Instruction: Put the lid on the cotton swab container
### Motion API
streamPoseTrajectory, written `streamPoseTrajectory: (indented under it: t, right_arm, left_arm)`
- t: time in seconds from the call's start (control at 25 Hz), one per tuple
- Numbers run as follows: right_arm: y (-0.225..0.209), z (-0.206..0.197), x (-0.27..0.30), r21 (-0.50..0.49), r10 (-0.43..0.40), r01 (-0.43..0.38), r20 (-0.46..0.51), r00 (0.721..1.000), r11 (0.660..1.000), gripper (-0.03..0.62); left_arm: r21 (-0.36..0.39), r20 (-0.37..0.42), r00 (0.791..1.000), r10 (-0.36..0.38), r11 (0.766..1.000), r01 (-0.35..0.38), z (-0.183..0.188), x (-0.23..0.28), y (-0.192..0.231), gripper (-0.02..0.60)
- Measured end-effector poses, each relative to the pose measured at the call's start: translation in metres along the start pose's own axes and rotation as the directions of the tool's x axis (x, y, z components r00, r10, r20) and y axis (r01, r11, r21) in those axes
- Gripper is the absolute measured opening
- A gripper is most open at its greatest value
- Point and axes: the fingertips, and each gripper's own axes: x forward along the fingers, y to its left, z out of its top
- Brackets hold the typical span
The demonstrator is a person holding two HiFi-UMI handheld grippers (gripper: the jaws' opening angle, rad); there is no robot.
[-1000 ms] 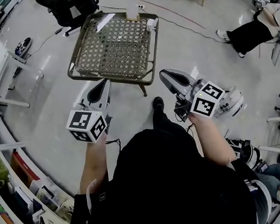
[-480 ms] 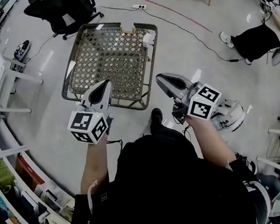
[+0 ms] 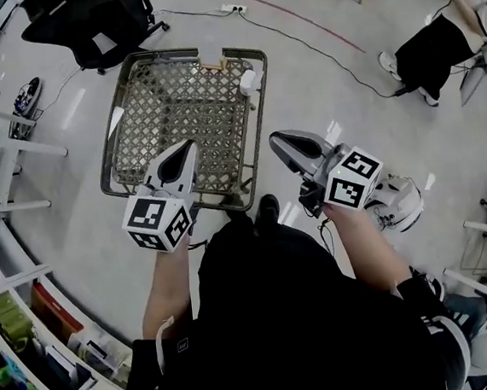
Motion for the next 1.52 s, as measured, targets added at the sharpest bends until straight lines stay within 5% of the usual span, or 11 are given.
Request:
streamPoseTrajectory:
  t: [0.48,1.04,1.2,1.52]
  right_arm:
    - [-0.037,0.008,0.044,0.052,-0.183,0.179,0.078,0.980,0.982,0.011]
    - [-0.150,-0.013,0.020,0.114,-0.329,0.322,0.040,0.944,0.940,0.011]
    - [-0.188,-0.022,0.027,0.114,-0.370,0.367,0.006,0.929,0.923,0.011]
    - [-0.254,-0.044,0.058,0.129,-0.383,0.386,-0.045,0.923,0.914,0.011]
  left_arm:
    - [0.057,-0.072,0.985,-0.154,0.986,0.158,-0.015,0.060,0.046,0.006]
    - [-0.013,-0.220,0.958,-0.184,0.983,0.186,-0.075,0.170,0.054,0.008]
    - [0.003,-0.273,0.947,-0.166,0.985,0.174,-0.101,0.202,0.061,0.110]
    - [0.024,-0.341,0.924,-0.172,0.981,0.192,-0.146,0.264,0.069,0.185]
